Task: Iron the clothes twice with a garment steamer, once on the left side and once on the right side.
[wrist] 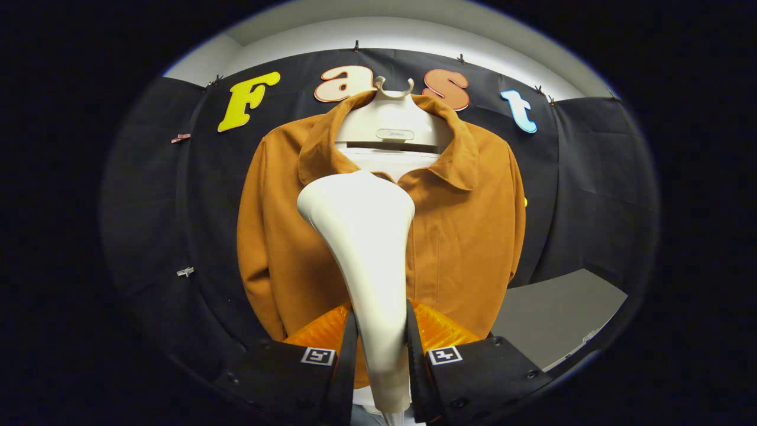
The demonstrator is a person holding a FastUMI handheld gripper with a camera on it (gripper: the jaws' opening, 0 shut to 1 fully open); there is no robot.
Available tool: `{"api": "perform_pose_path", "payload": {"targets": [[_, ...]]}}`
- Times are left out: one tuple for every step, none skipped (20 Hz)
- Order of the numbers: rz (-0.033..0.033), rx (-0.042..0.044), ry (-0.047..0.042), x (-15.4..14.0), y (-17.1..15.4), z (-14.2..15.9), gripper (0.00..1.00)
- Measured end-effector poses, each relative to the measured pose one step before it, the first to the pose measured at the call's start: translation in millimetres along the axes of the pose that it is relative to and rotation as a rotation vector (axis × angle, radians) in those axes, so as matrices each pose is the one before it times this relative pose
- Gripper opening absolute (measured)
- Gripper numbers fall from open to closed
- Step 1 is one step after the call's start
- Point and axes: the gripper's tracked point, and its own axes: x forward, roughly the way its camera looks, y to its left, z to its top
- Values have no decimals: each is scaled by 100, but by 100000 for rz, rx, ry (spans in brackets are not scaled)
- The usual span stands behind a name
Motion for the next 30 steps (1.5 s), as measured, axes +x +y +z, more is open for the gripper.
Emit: {"api": "perform_pose_path", "payload": {"targets": [[359,-287,977,217,475,-329,42],[293,-334,1228,375,443,-311,42],[178,-412,1520,376,374,-576,42],[170,-423,1865,494,352,-552,42],[14,-372,2029,453,235,-579,43],[-275,-81,1662,550,155,-589,43],[-306,236,1744,362,156,-479,42],[-430,230,2302,566,90,-595,43],[-381,187,2439,532,109,-745,42],[-295,174,2378,561,41,-689,42],[-346,148,2268,478,13,-667,43],[-165,213,1969,472,57,-650,43],[-102,150,1878,404,150,-578,43],[79,-105,1796,359,181,-583,43],[79,-169,1679,235,44,-465,43],[209,-46,1502,247,123,-489,43],[289,23,1456,526,191,-525,43],[203,-45,1338,356,86,-670,43],[206,-33,1704,395,126,-776,43],[264,127,1933,343,116,-710,43],[432,331,1841,278,-100,-640,43],[409,553,1678,284,-80,-637,43],[324,515,1734,30,-191,-732,43],[287,440,1718,-64,-64,-546,43],[147,327,1727,-19,-19,-538,43],[-20,104,1666,144,-2,-553,43],[-2,103,1682,148,-27,-510,43],[138,122,1604,73,-82,-531,43],[80,123,1418,-4,-109,-475,43],[82,104,1366,10,-32,-374,43]]}}
